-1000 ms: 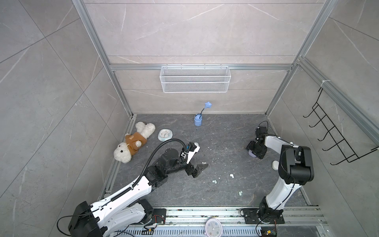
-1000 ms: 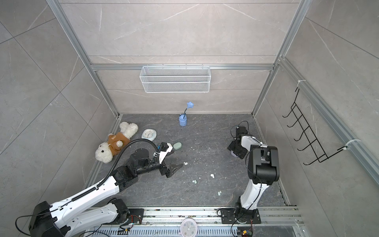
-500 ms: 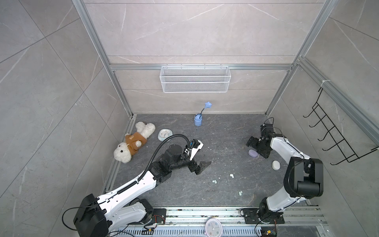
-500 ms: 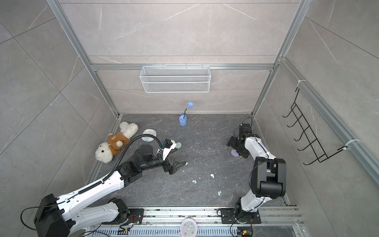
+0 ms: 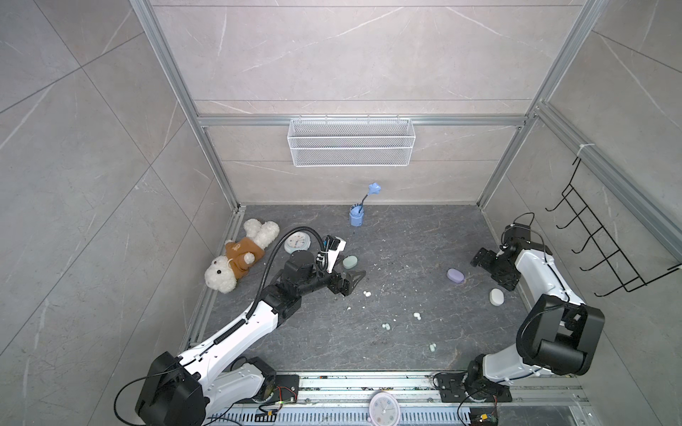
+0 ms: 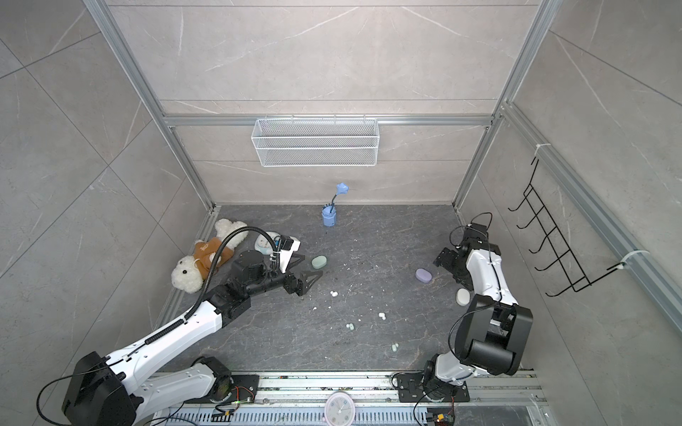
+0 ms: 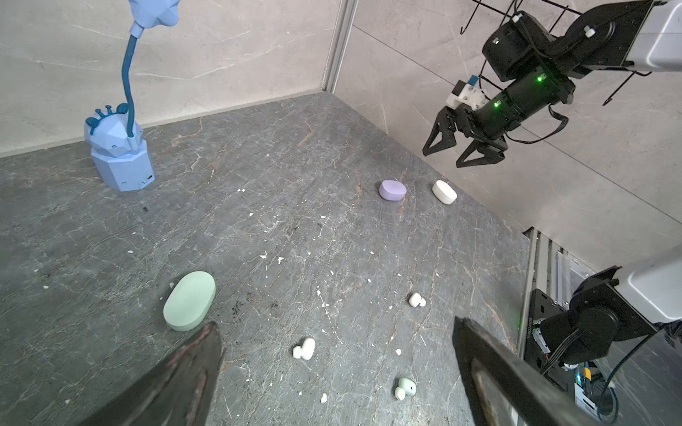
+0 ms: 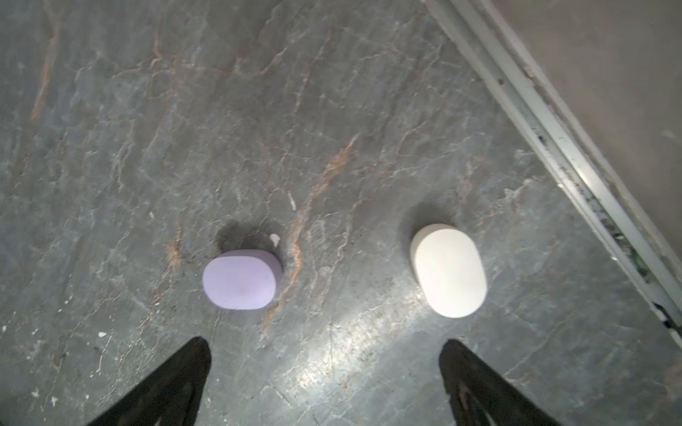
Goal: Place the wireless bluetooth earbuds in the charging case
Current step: 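Move the right gripper over the white earbud case and descend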
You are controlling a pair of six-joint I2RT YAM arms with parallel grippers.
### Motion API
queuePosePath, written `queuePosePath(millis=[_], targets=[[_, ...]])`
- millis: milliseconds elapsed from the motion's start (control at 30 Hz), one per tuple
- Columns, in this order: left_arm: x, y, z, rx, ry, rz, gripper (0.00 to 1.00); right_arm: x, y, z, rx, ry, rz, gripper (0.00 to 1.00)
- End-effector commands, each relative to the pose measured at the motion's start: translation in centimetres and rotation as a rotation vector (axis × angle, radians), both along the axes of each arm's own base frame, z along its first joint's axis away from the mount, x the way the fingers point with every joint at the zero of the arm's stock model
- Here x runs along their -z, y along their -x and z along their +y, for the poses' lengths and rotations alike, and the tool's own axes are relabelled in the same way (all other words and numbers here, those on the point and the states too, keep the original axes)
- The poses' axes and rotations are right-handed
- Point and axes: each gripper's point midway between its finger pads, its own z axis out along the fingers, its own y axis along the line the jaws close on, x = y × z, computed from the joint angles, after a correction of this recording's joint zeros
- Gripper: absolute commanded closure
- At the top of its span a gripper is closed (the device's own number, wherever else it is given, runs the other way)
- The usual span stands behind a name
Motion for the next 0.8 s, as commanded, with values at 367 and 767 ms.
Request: queuePosePath(millis=[367,767], targets=[[0.2,-1.3,0.9,-0.043,0.007,0.020,0.00,5.5,1.9,-3.7,0.069,-0.029,0.140,0.00],[0.7,-1.6,1.0,-0.056,0.008,0.037,0.00,8.0,0.5,-2.1,-0.003,-0.151,0.131,0.01]])
